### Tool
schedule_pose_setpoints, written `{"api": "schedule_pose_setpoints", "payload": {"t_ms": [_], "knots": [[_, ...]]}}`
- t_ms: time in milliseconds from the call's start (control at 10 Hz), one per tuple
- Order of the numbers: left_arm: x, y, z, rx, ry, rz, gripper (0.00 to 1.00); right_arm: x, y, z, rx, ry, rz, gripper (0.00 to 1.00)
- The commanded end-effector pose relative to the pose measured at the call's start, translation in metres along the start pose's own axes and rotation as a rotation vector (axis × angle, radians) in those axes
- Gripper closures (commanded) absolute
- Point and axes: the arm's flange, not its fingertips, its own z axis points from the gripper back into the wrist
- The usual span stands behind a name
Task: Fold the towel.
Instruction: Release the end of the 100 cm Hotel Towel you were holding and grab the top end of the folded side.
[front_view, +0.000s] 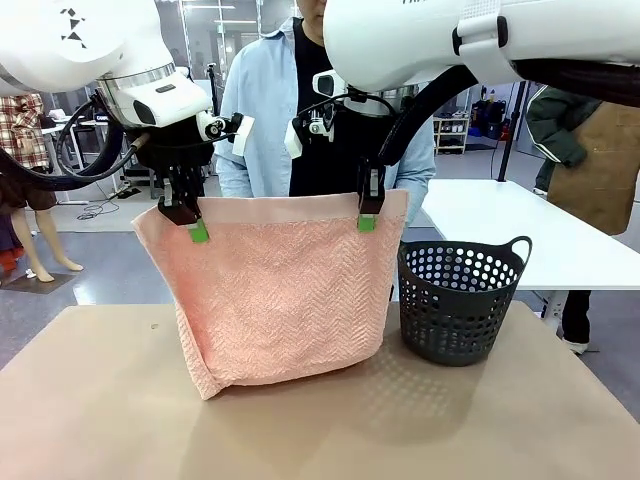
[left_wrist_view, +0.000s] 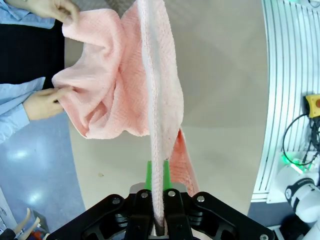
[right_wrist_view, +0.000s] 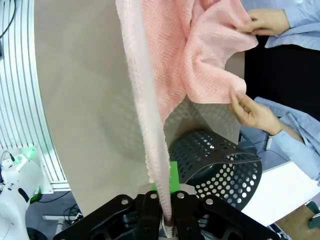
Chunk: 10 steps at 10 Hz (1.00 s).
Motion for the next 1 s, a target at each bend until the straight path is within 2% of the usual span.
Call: {"api": "schedule_pose_setpoints", "payload": {"t_ms": [0, 900], "knots": [[-0.0007, 0.0004, 0.0003, 0.001, -0.001, -0.004, 1.0, -0.0001, 0.0003, 0.001, -0.003, 0.001, 0.007, 1.0], [-0.0007, 0.0004, 0.0003, 0.001, -0.001, -0.004, 1.0, -0.0001, 0.0003, 0.001, -0.003, 0.001, 0.007, 1.0]]}}
